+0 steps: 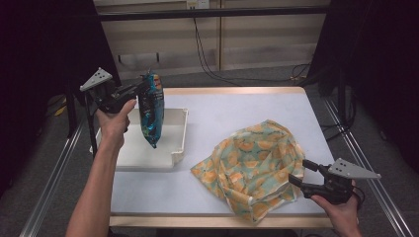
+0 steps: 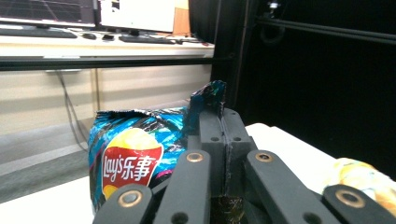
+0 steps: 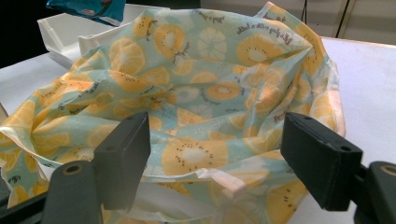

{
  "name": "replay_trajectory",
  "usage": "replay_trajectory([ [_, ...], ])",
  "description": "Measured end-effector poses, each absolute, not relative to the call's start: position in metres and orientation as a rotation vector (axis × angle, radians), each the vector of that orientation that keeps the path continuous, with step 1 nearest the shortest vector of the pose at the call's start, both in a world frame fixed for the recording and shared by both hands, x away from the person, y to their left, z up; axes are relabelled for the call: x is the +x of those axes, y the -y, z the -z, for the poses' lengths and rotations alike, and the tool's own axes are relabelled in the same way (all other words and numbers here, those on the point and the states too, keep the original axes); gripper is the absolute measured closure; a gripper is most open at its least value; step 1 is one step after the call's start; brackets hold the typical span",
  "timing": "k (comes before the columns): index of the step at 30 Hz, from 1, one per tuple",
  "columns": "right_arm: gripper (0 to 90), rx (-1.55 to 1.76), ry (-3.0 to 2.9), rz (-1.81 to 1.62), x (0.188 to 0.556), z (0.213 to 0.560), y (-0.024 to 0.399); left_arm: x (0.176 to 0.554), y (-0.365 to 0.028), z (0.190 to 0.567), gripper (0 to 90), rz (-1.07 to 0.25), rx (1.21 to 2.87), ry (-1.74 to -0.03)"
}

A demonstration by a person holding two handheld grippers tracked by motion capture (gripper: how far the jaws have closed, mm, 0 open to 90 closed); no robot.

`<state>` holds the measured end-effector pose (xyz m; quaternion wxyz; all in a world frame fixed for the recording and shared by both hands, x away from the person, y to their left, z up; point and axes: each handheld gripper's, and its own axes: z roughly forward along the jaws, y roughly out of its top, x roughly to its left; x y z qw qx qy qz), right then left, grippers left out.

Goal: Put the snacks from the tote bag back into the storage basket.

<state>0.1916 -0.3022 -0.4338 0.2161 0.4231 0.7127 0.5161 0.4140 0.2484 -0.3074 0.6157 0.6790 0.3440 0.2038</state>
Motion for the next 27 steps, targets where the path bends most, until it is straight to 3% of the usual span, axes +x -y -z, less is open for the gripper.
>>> replay_trajectory([
  [27, 23.7, 1.174, -2.001, -1.422, 0.197, 0.437, 0.301, 0.455, -0.251, 0.346, 89.8, -0.542, 1.560, -0.876],
])
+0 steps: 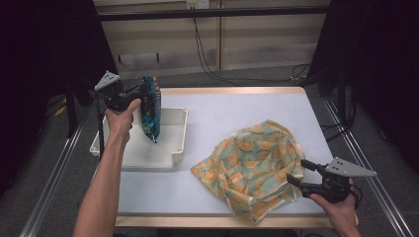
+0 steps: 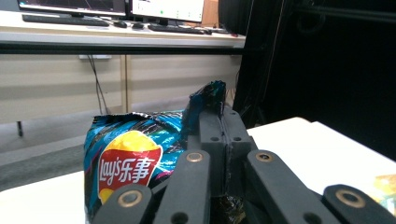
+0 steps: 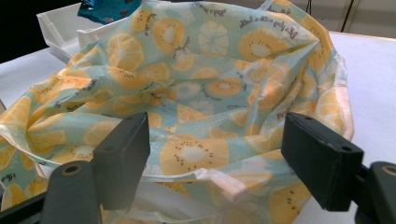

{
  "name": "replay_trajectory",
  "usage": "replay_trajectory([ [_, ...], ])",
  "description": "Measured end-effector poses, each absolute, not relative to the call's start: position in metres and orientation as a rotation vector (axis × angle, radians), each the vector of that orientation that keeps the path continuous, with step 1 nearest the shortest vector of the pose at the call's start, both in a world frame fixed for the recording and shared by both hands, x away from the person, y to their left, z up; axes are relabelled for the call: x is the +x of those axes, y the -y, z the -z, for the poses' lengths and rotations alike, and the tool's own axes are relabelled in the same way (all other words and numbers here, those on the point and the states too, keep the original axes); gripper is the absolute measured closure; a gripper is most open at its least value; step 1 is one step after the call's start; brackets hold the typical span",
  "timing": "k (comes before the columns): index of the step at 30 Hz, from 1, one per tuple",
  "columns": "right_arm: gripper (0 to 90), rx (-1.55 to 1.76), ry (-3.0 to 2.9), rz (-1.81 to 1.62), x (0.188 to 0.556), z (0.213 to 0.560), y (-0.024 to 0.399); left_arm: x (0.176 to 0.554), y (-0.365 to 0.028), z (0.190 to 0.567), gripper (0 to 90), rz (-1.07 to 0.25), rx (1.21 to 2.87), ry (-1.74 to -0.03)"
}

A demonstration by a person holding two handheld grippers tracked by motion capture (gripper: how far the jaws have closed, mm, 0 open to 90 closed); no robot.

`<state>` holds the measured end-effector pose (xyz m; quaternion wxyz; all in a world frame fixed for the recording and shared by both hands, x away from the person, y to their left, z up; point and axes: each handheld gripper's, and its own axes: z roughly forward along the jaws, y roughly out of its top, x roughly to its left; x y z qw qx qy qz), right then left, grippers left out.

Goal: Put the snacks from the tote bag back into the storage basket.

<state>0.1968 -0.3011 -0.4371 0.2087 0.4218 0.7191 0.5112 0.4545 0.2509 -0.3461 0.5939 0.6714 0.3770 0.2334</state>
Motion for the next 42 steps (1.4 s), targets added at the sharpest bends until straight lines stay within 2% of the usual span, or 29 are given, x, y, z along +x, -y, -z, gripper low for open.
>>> replay_trajectory([
  [5, 23.7, 1.169, -2.004, -1.422, 0.196, 0.437, 0.302, 0.452, -0.250, 0.345, 89.8, -0.561, 1.553, -0.894],
  [26, 23.6, 1.172, -2.012, -1.423, 0.198, 0.437, 0.300, 0.443, -0.307, 0.333, 89.8, -0.678, 1.501, -0.993],
  [31, 23.6, 1.174, -1.997, -1.427, 0.196, 0.435, 0.302, 0.448, -0.307, 0.352, 89.6, -0.679, 1.486, -1.006],
  [37, 23.6, 1.172, -1.999, -1.428, 0.195, 0.435, 0.302, 0.448, -0.303, 0.352, 89.6, -0.726, 1.496, -1.006],
  [42, 23.6, 1.170, -2.001, -1.424, 0.196, 0.436, 0.302, 0.449, -0.295, 0.362, 89.2, -0.658, 1.516, -0.987],
])
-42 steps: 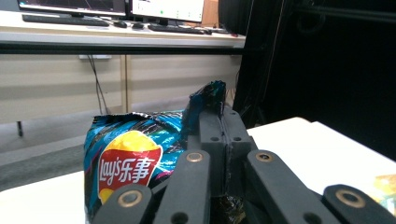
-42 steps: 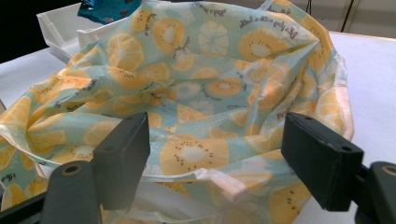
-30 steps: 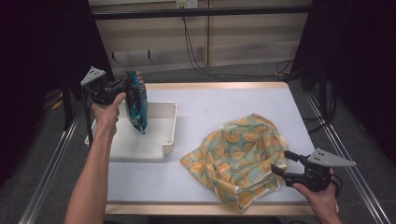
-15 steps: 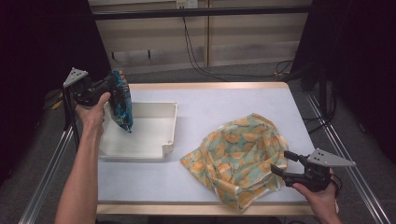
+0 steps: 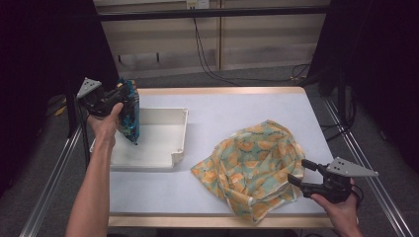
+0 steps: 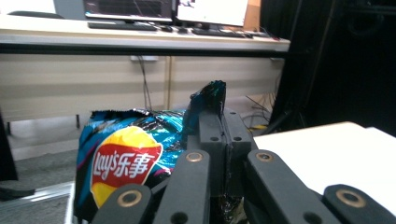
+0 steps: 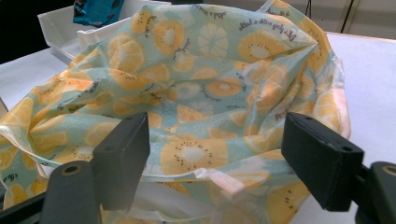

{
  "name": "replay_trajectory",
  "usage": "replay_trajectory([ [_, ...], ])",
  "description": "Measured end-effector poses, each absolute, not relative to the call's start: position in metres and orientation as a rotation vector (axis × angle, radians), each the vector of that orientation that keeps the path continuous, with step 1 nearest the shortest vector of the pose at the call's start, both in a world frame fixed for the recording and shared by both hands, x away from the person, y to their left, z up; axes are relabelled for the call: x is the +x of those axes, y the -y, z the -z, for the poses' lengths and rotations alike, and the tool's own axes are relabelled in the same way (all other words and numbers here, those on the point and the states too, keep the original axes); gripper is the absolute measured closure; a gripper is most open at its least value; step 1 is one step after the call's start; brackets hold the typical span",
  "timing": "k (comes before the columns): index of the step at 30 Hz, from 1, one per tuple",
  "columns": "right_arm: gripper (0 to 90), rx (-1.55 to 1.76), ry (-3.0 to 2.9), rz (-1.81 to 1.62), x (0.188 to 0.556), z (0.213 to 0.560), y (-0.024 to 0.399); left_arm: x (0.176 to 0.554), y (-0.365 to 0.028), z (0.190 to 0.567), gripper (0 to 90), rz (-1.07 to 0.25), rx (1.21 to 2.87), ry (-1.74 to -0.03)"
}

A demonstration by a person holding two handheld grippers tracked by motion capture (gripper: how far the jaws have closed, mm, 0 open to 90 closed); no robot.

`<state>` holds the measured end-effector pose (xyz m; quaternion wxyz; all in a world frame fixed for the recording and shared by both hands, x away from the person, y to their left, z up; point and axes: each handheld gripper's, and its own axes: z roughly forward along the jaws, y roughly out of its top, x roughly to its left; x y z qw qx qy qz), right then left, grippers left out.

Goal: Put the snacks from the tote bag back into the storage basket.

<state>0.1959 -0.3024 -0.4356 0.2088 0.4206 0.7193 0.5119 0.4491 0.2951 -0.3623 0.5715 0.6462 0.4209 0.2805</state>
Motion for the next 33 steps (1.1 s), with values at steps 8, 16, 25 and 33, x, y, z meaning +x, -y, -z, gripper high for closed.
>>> replay_trajectory([
  [8, 23.6, 1.181, -1.998, -1.426, 0.196, 0.436, 0.303, 0.461, -0.278, 0.379, 87.0, -0.618, 1.518, -0.976],
  [16, 23.6, 1.175, -2.003, -1.422, 0.196, 0.436, 0.303, 0.466, -0.271, 0.384, 81.8, -0.550, 1.544, -0.975],
  [25, 23.5, 1.172, -2.001, -1.424, 0.196, 0.436, 0.303, 0.463, -0.279, 0.384, 73.0, -0.517, 1.581, -0.986],
  [33, 23.4, 1.172, -2.005, -1.424, 0.196, 0.436, 0.302, 0.463, -0.278, 0.388, 65.0, -0.458, 1.625, -0.964],
])
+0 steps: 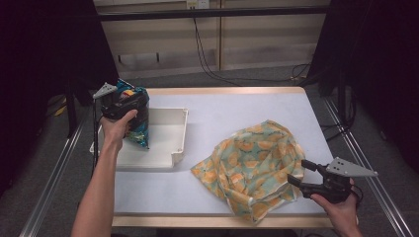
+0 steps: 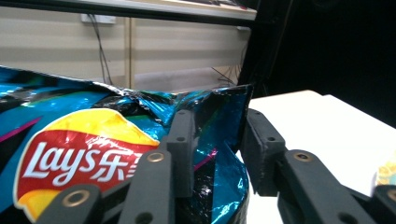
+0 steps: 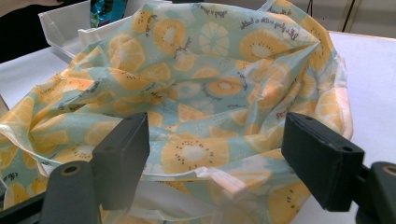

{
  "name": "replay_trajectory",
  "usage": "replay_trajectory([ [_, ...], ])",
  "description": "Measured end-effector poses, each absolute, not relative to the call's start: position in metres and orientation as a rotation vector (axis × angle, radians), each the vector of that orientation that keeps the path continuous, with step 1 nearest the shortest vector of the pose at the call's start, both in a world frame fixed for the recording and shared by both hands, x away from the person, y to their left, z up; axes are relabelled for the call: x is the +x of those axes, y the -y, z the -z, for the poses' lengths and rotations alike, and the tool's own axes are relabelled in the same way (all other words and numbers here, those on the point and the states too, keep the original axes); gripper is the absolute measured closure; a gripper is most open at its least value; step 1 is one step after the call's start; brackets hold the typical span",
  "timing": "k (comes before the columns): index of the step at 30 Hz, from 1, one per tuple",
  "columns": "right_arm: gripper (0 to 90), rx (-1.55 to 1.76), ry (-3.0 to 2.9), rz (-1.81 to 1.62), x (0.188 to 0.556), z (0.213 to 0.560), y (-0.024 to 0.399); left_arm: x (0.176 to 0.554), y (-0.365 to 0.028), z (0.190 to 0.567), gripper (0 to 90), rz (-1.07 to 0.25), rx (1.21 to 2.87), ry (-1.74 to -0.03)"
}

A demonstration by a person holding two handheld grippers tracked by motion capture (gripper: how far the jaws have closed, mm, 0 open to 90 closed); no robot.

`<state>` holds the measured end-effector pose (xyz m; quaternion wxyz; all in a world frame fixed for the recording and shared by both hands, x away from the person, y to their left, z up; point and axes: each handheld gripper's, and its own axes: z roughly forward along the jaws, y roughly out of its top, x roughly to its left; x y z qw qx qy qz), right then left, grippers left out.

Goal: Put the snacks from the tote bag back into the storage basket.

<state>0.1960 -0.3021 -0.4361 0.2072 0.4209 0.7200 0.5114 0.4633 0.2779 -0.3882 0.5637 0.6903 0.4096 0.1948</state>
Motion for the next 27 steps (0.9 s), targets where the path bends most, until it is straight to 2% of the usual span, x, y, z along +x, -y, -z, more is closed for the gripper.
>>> replay_trajectory([
  [14, 23.5, 1.179, -2.008, -1.431, 0.197, 0.438, 0.304, 0.462, -0.272, 0.391, 55.8, -0.435, 1.631, -0.944],
  [21, 23.5, 1.182, -2.003, -1.436, 0.197, 0.438, 0.304, 0.460, -0.274, 0.384, 44.0, -0.442, 1.629, -0.948],
  [27, 23.5, 1.185, -2.003, -1.435, 0.197, 0.438, 0.305, 0.457, -0.280, 0.378, 43.4, -0.450, 1.641, -0.941],
])
